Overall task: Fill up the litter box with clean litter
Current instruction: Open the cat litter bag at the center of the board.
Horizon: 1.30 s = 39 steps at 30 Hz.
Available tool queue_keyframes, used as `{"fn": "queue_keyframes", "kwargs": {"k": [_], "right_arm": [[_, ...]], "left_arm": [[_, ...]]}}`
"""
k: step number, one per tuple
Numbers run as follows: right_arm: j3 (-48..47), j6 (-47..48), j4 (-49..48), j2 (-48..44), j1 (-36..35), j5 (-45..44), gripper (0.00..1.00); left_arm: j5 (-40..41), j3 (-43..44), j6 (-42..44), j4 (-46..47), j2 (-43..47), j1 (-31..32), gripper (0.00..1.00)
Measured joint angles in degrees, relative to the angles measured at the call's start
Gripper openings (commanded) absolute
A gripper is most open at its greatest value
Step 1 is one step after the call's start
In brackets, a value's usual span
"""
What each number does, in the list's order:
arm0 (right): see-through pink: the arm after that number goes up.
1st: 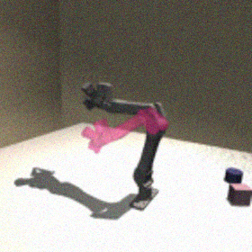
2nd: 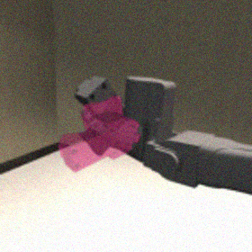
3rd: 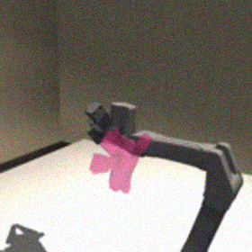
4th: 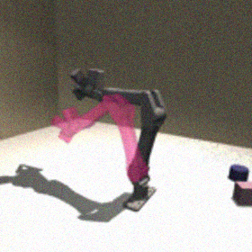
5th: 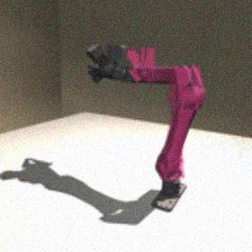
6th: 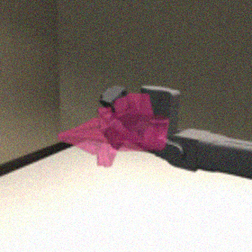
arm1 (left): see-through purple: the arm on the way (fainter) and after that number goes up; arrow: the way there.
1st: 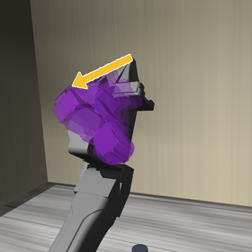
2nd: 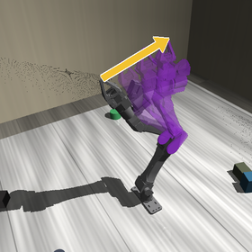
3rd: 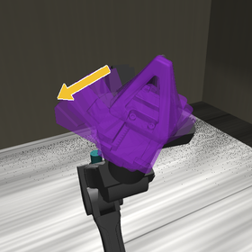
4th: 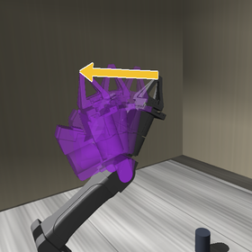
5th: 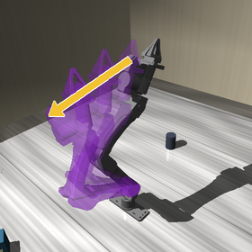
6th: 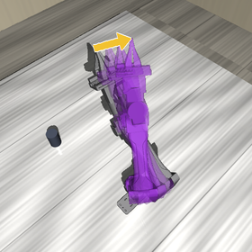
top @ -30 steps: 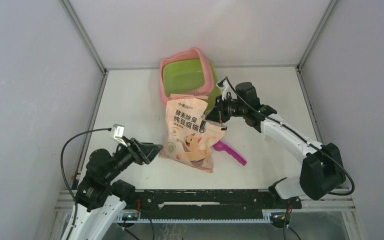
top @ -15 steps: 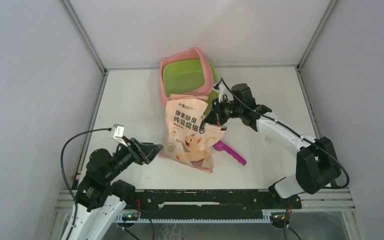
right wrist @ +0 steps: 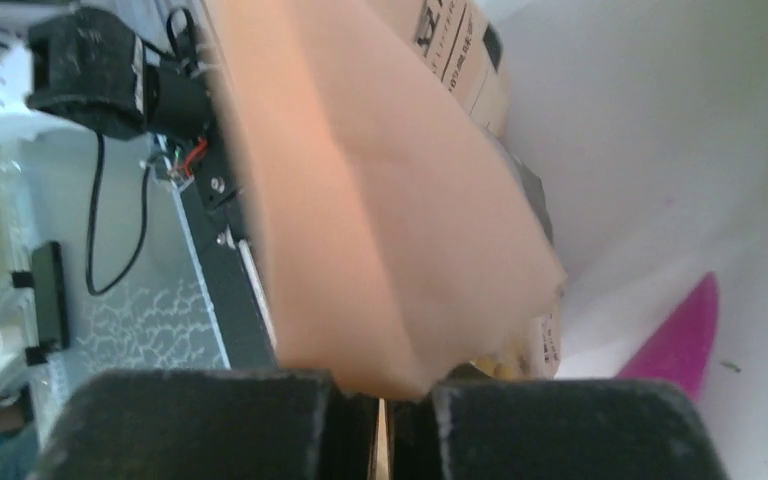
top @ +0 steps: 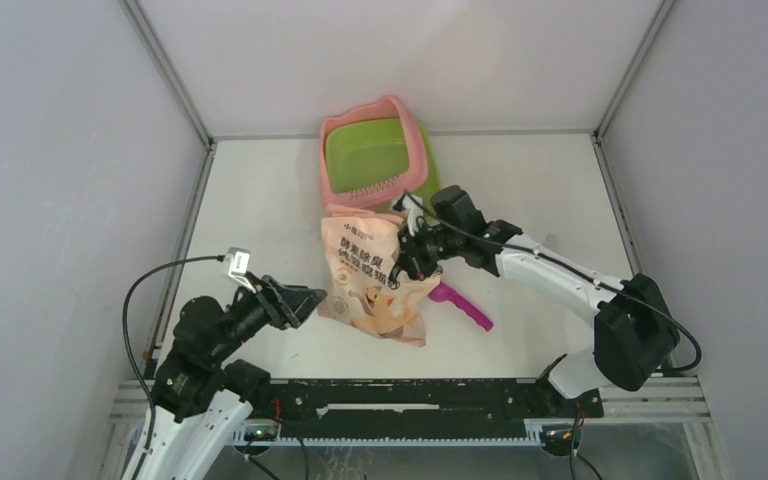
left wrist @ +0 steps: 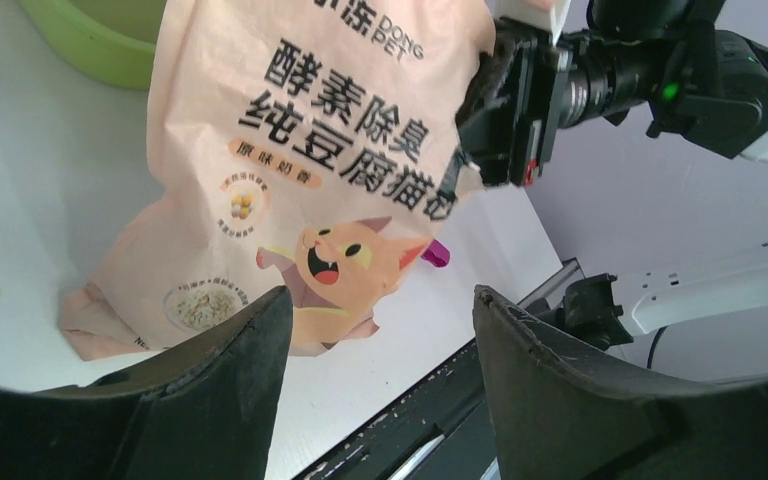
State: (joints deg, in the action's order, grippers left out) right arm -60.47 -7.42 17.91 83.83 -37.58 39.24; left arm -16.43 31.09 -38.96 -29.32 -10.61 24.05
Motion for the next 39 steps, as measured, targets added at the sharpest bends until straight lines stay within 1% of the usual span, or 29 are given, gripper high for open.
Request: {"fn": "queue_keyframes", "kwargs": {"k": [1, 3, 4, 9, 10, 12, 13, 17, 19, 23, 25, 28, 33, 34, 35, 36, 39], "right_arm": [[-0.1, 0.7, 0.5, 0.0, -1.5, -1.0, 0.11], [-0.1, 1.9, 2.1, -0.7, -5.3, -4.3, 0.22], [-0.1, 2.3, 2.7, -1.1, -7.1, -5.7, 0.26], [0.0, 4.9, 4.3, -5.2, -17.1, -13.9, 0.39], [0.1, 5.1, 4.5, -5.8, -18.4, -15.0, 0.43], [0.5, 5.8, 4.8, -7.1, -21.7, -17.6, 0.48], [0.8, 6.0, 4.8, -7.6, -23.4, -19.2, 0.50], [2.7, 7.0, 4.5, -8.4, -31.5, -25.7, 0.50], [4.6, 7.2, 2.8, -8.5, -35.0, -29.1, 0.50], [9.2, 7.3, -0.6, -7.9, -41.0, -36.7, 0.50], [10.4, 7.2, -2.4, -7.0, -42.8, -40.5, 0.50], [11.1, 7.1, -5.0, -5.2, -43.8, -45.2, 0.50], [12.3, 7.1, -8.2, -3.1, -43.1, -49.2, 0.50], [12.8, 7.2, -8.7, -3.1, -42.9, -49.5, 0.50], [13.4, 7.2, -9.4, -3.1, -42.7, -49.7, 0.50], [13.9, 7.2, -9.9, -3.3, -42.5, -49.8, 0.50], [15.5, 7.3, -11.3, -4.6, -42.2, -49.7, 0.50]], "left_arm": [[-0.1, 0.0, 0.0, 0.0, -0.1, 0.0, 0.70], [-0.2, 0.0, 0.0, 0.0, -0.2, 0.0, 0.70], [-0.3, 0.0, 0.0, 0.0, -0.2, 0.0, 0.70], [-0.3, 0.0, 0.0, -0.1, -0.2, 0.0, 0.70], [-0.3, 0.0, 0.0, -0.2, -0.2, 0.0, 0.71], [-0.2, 0.2, 0.2, -0.8, -0.2, 0.0, 0.71], [-0.2, 0.3, 0.4, -1.1, -0.2, 0.0, 0.71], [0.7, 1.9, 0.5, -3.2, 0.4, 0.0, 0.73], [1.5, 3.4, 0.5, -4.9, 1.1, 0.1, 0.75], [3.5, 8.4, 0.2, -7.5, 1.6, 0.1, 0.80], [4.3, 10.7, -0.1, -8.0, 1.8, 0.1, 0.81], [4.5, 12.2, -0.6, -8.5, 1.8, 0.1, 0.82], [6.2, 11.2, -2.3, -11.9, -0.3, 0.1, 0.87], [6.8, 10.6, -3.0, -12.3, -1.2, 0.1, 0.89], [7.3, 10.0, -3.5, -12.8, -2.4, 0.1, 0.95], [7.6, 9.7, -4.0, -13.3, -3.7, 0.1, 0.99], [8.3, 8.3, -5.9, -14.0, -9.1, 0.1, 1.00]]}}
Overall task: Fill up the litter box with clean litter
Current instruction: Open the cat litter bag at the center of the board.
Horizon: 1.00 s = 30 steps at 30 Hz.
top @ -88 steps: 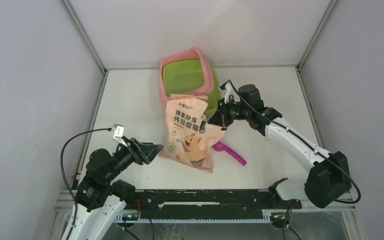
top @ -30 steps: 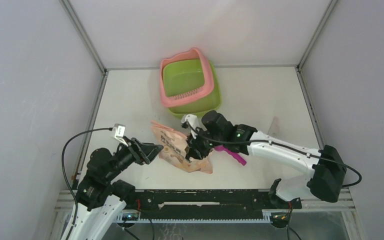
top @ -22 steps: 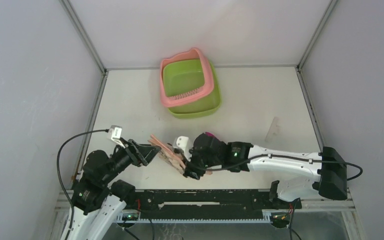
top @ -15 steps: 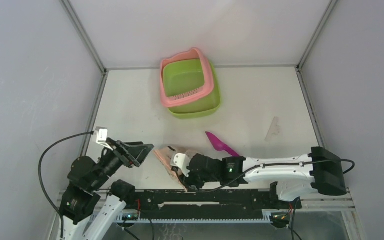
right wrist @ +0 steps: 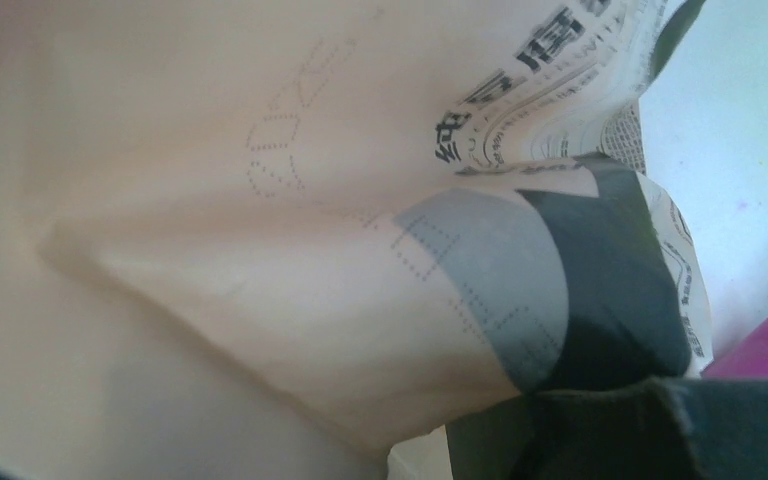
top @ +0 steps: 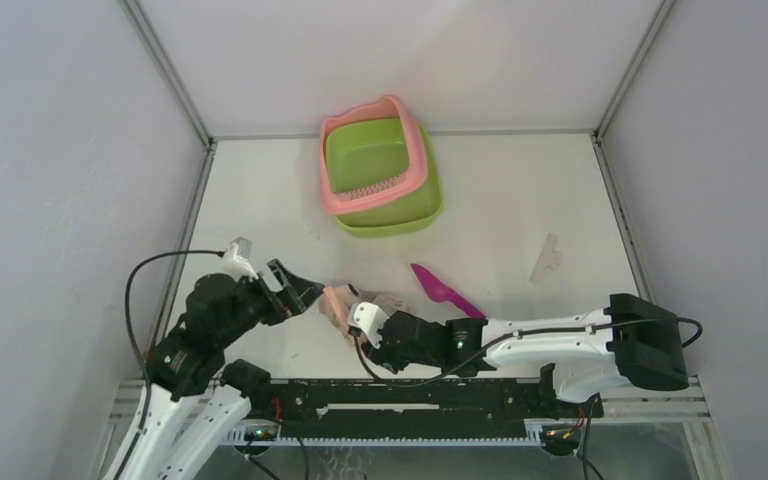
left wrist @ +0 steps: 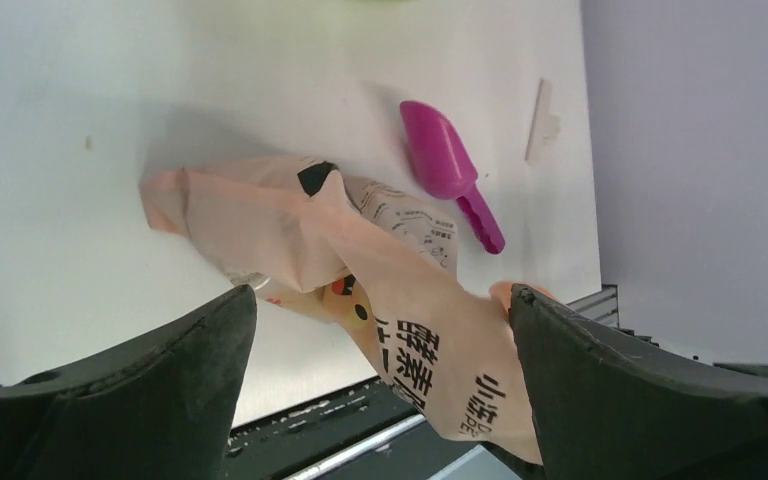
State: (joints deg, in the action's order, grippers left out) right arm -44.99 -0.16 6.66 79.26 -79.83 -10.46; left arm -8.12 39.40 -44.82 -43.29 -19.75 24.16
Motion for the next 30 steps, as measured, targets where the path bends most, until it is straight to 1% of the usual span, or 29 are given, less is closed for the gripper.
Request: {"fn": "queue_keyframes", "kwargs": {"k": [4, 7, 10, 15, 19, 23, 26, 28, 30], "right_arm": [[1.9, 0.0, -0.3, -2.4, 0.3, 0.4, 0.49], [3.2, 0.0, -0.2, -4.0, 0.6, 2.0, 0.49], [3.6, 0.0, 0.3, -5.2, 1.7, 5.3, 0.49], [4.0, 0.3, 1.5, -7.6, 5.8, 12.1, 0.49], [4.0, 0.3, 2.2, -9.3, 10.3, 19.1, 0.49], [4.0, 0.3, 2.5, -9.5, 13.7, 23.6, 0.49], [4.0, 0.3, 2.7, -9.5, 15.4, 26.7, 0.49], [4.0, 0.3, 3.1, -9.5, 16.3, 28.3, 0.49], [4.0, 0.1, 3.5, -9.5, 16.9, 29.3, 0.49]], "left_arm": [[-0.6, -0.8, -0.8, 1.3, -5.4, 0.0, 1.00], [-0.9, -0.7, 1.7, 2.8, -6.4, 0.0, 0.99], [-1.1, -1.1, 5.2, 4.7, -4.0, 0.0, 0.95], [-2.2, -4.7, 7.8, 9.4, 2.3, 1.8, 0.96], [-1.4, -6.8, 8.8, 11.6, 3.3, 8.0, 0.96], [4.0, -9.2, 9.7, 13.3, 2.9, 17.2, 0.96], [11.6, -11.8, 11.5, 15.7, 0.1, 24.5, 0.94], [17.8, -13.9, 12.9, 17.3, -2.5, 28.4, 0.92], [24.2, -16.5, 14.5, 19.1, -3.6, 31.0, 0.92]]}}
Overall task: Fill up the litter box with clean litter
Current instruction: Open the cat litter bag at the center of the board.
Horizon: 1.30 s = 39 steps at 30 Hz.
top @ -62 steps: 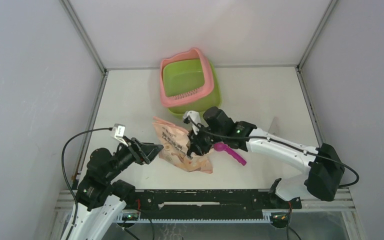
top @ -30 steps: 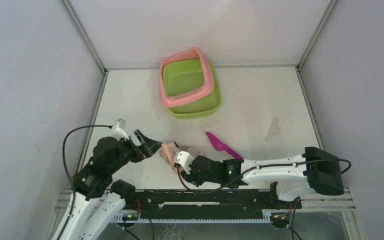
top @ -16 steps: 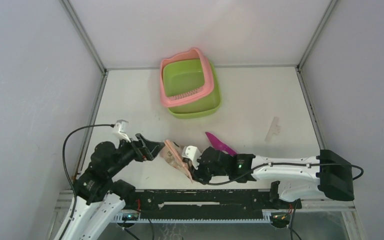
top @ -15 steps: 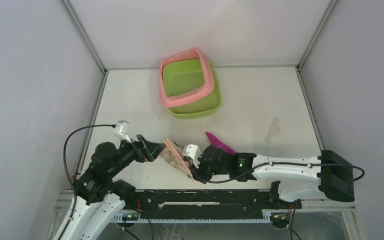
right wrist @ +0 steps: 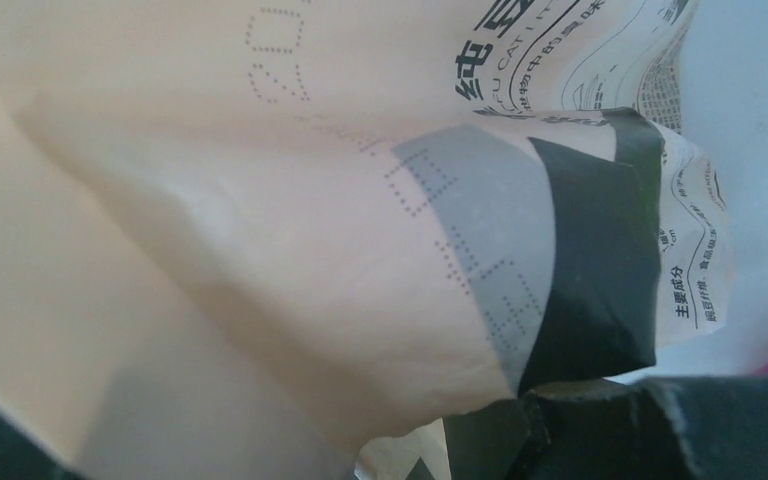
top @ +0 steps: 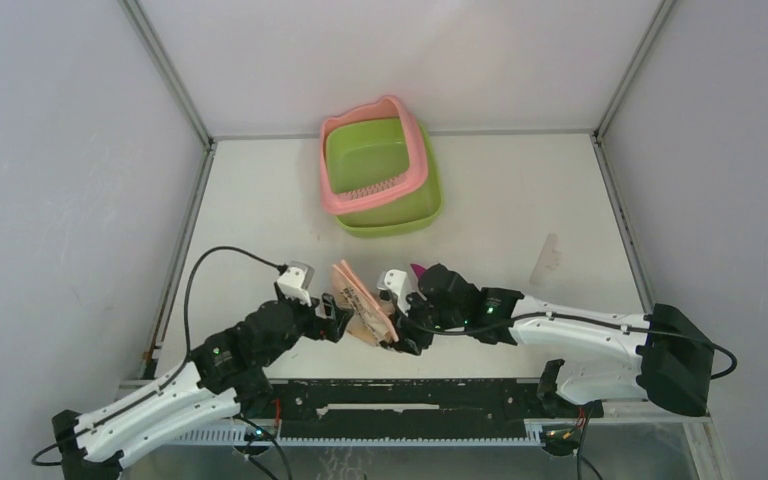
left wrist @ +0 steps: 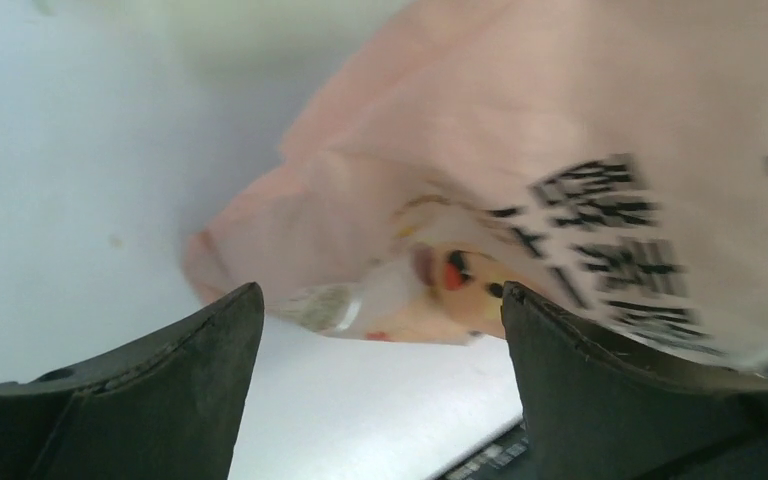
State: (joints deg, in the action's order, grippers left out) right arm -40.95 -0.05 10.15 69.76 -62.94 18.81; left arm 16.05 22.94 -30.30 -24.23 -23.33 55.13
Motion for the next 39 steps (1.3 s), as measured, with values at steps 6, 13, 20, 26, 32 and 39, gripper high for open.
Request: {"fn": "queue_keyframes", "kwargs": {"k": [6, 13, 20, 26, 32, 39], "right_arm": [[0.0, -0.4, 1.0, 0.0, 0.0, 1.0, 0.49], [0.0, -0.5, 1.4, 1.0, -0.2, 1.6, 0.49], [-0.1, -0.5, 1.7, 1.2, -0.1, 3.6, 0.48], [-0.8, -1.1, 3.7, 1.1, 0.6, 5.2, 0.48], [-1.2, -1.9, 6.2, 0.5, 5.0, 7.8, 0.49], [-8.4, -1.6, 9.7, 3.8, 10.1, 7.0, 0.48]], "left_arm": [[13.1, -10.1, 9.2, 10.7, 8.7, 1.4, 0.97], [7.7, -13.8, 18.9, 26.2, 10.5, -0.6, 0.95], [-14.4, -13.8, 19.3, 36.6, -3.0, -7.6, 0.95], [-23.3, -13.8, 19.3, 40.7, -6.6, -9.0, 0.67], [-25.4, -13.5, 20.3, 41.9, -10.9, -9.6, 0.00], [-21.2, -11.9, 20.5, 40.8, -11.9, -9.7, 0.00]]}}
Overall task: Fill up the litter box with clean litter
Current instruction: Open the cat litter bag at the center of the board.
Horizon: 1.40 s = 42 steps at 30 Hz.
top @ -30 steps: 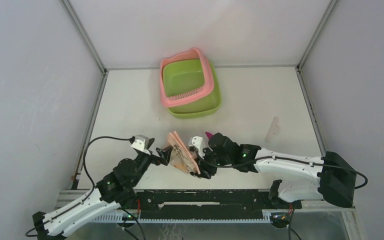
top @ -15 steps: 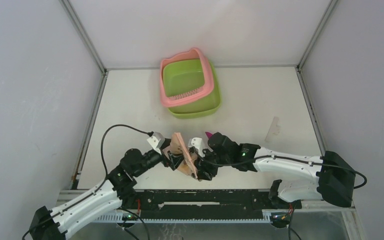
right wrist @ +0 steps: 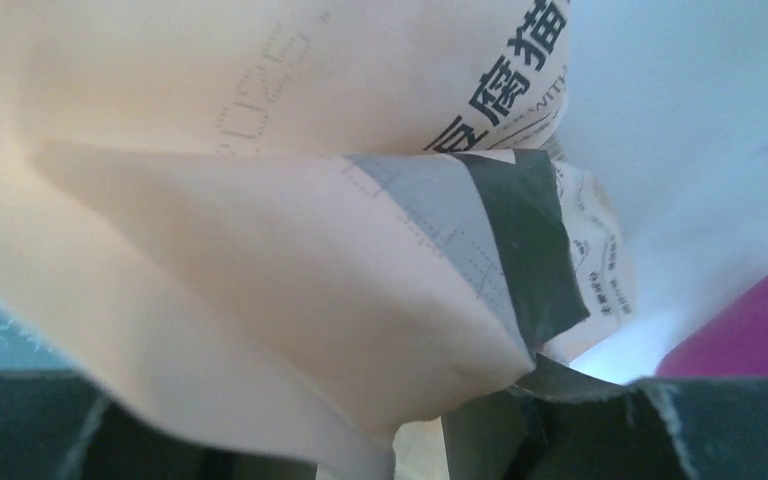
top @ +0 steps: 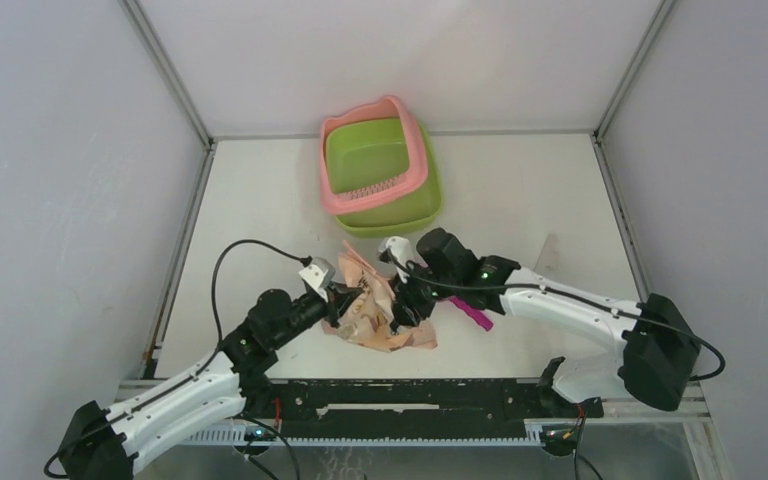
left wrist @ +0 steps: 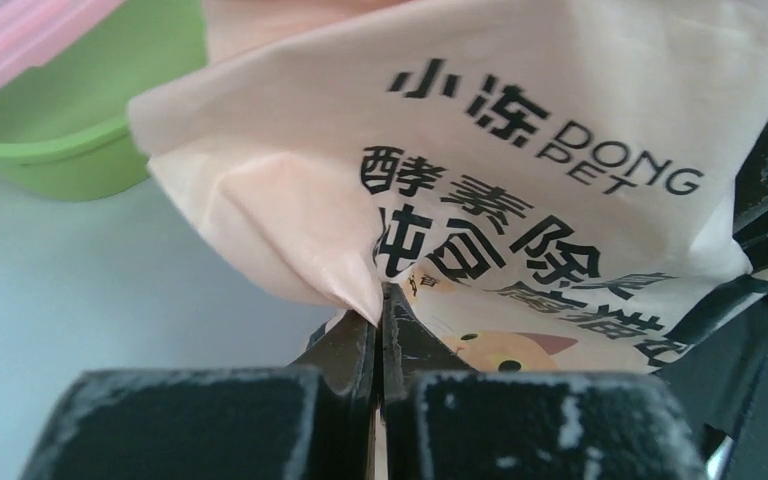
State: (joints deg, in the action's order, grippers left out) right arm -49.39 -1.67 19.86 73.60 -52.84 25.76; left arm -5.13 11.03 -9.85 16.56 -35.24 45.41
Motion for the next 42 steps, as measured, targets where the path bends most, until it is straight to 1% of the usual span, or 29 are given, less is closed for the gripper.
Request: {"fn": "queue_keyframes", "kwargs": {"k": [3, 7, 13, 16, 20, 22, 24, 27, 29, 32, 36, 38, 42], "right_arm": [[-5.6, 0.7, 1.1, 4.4, 0.4, -2.4, 0.48], [-11.0, 2.3, 1.9, 9.2, 0.8, -6.6, 0.48], [-17.0, 5.1, 2.7, 12.8, 3.9, -12.5, 0.48], [-20.1, 6.6, 3.1, 13.4, 5.5, -14.4, 0.48], [-22.6, 8.0, 3.5, 13.3, 6.3, -16.1, 0.47], [-22.1, 8.1, 3.6, 12.8, 6.0, -16.7, 0.47], [-19.8, 7.9, 3.0, 11.3, 5.1, -16.9, 0.47], [-14.2, 7.1, 2.7, 8.5, 2.4, -16.7, 0.48], [-11.2, 6.3, 2.7, 8.1, 0.4, -16.4, 0.48], [-8.2, 4.7, 3.3, 8.8, -2.9, -17.1, 0.47], [-6.8, 1.4, 4.7, 8.5, -6.0, -19.3, 0.49], [-6.3, -0.5, 5.4, 6.3, -5.9, -19.3, 0.50], [-5.8, -4.9, 6.6, -4.2, -3.0, -19.5, 0.52]], "left_arm": [[2.4, 0.7, 0.4, -0.7, -0.4, -0.7, 0.00], [3.9, 2.7, 0.9, -0.8, -3.9, -3.2, 0.00], [0.5, 7.1, 1.0, 2.6, -12.2, -10.7, 0.00], [-1.2, 9.7, 1.3, 4.3, -15.4, -12.8, 0.00], [-2.6, 11.1, 1.3, 6.9, -15.6, -13.3, 0.01], [-2.8, 10.7, 1.1, 7.4, -14.0, -13.3, 0.02], [-2.3, 8.3, 0.8, 8.7, -10.7, -13.2, 0.03], [0.5, 2.1, 0.3, 9.3, -2.3, -11.2, 0.03], [2.6, -1.0, -0.3, 9.2, 1.3, -9.1, 0.02], [7.2, -5.0, -1.4, 9.6, 4.5, -5.2, 0.01], [14.7, -8.0, -2.3, 10.9, 6.5, 2.7, 0.01], [17.8, -8.7, -2.4, 11.6, 7.3, 5.3, 0.01], [21.1, -9.3, -3.2, 11.7, 8.7, 6.8, 0.01]]}}
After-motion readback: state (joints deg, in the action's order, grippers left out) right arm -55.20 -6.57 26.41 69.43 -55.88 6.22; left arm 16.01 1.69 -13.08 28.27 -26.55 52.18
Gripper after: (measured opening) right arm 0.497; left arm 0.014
